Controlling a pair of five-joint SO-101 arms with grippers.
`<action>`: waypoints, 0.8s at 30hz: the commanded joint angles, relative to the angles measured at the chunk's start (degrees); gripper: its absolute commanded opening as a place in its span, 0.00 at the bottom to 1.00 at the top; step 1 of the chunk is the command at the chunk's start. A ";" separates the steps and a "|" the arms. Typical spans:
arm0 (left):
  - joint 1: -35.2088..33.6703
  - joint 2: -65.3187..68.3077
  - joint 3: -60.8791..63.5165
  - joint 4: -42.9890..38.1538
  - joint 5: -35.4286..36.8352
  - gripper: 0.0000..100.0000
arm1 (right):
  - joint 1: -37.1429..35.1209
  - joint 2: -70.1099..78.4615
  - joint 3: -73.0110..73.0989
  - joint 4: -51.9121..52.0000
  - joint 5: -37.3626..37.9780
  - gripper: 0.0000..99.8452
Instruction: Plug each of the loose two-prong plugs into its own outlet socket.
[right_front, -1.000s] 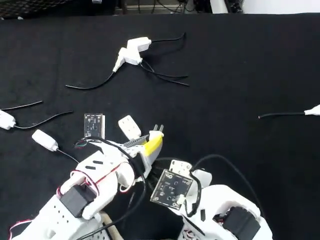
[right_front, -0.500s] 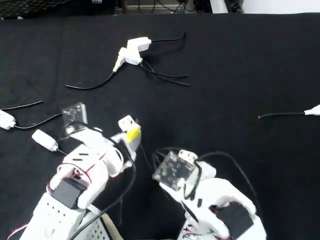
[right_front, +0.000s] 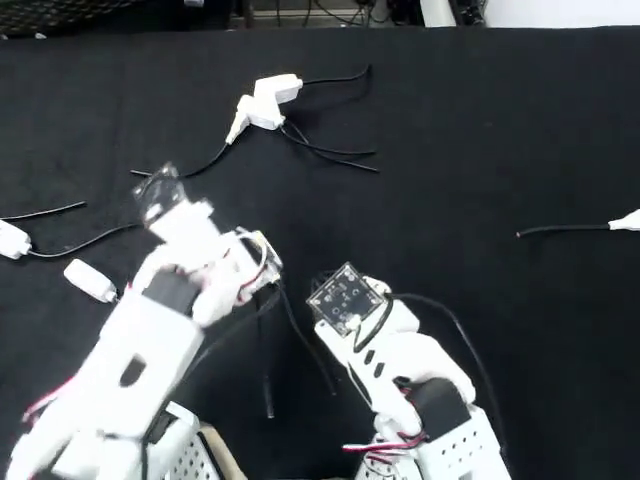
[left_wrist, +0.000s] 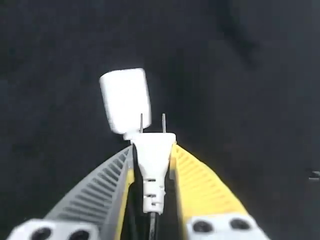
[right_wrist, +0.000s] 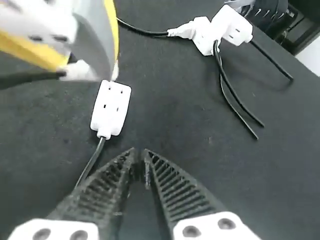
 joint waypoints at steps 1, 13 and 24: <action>0.48 12.48 -16.84 11.78 -2.20 0.03 | 2.11 -3.56 2.33 -4.84 -1.14 0.01; 12.00 14.24 -28.97 23.47 -3.69 0.03 | 6.15 -3.56 6.29 -12.92 -4.04 0.01; 16.92 14.24 -24.75 21.54 -1.49 0.03 | 6.42 -3.03 6.55 -20.75 -17.32 0.01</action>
